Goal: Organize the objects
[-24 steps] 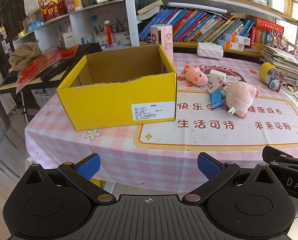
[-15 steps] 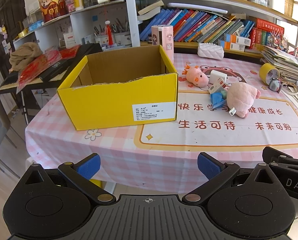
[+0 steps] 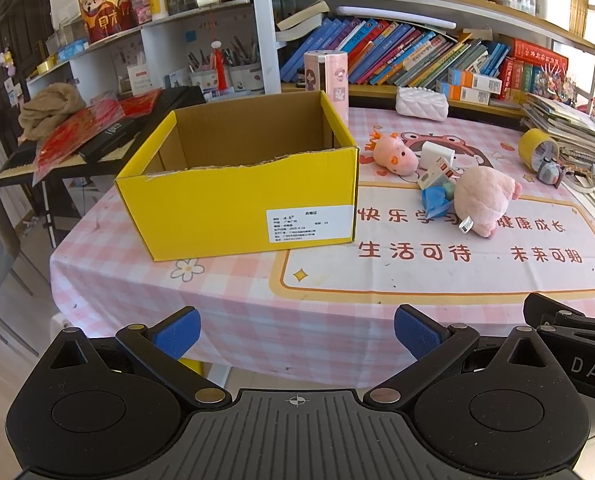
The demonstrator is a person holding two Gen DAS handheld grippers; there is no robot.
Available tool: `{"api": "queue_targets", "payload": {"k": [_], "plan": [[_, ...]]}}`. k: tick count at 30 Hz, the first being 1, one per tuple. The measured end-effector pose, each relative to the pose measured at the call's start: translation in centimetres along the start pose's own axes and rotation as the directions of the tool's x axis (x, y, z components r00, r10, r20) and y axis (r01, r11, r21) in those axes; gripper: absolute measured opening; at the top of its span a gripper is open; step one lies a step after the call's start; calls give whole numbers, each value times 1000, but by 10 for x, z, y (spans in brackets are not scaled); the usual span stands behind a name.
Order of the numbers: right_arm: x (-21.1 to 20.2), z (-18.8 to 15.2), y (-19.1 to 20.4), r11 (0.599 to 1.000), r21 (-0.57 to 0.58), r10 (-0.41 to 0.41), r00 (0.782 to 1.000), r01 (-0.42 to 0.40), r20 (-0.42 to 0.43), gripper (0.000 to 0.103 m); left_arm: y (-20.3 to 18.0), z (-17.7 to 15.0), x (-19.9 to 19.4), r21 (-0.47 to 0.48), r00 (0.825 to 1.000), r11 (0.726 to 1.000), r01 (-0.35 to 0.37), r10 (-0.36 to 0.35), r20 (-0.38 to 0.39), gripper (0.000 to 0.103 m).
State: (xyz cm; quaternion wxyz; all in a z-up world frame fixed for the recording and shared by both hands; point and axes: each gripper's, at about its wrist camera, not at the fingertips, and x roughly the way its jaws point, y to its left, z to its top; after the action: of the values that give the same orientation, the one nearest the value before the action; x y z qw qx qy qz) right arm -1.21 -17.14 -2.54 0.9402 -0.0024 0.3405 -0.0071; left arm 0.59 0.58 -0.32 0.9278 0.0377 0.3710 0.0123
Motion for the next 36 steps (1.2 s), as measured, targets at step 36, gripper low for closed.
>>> {"api": "queue_targets", "payload": {"k": [36], "plan": [[-1,-1,1,1000,-6,7,1000,-7,4,103,6,2,0,-14,1000,1000,3,-3,4,103]]}}
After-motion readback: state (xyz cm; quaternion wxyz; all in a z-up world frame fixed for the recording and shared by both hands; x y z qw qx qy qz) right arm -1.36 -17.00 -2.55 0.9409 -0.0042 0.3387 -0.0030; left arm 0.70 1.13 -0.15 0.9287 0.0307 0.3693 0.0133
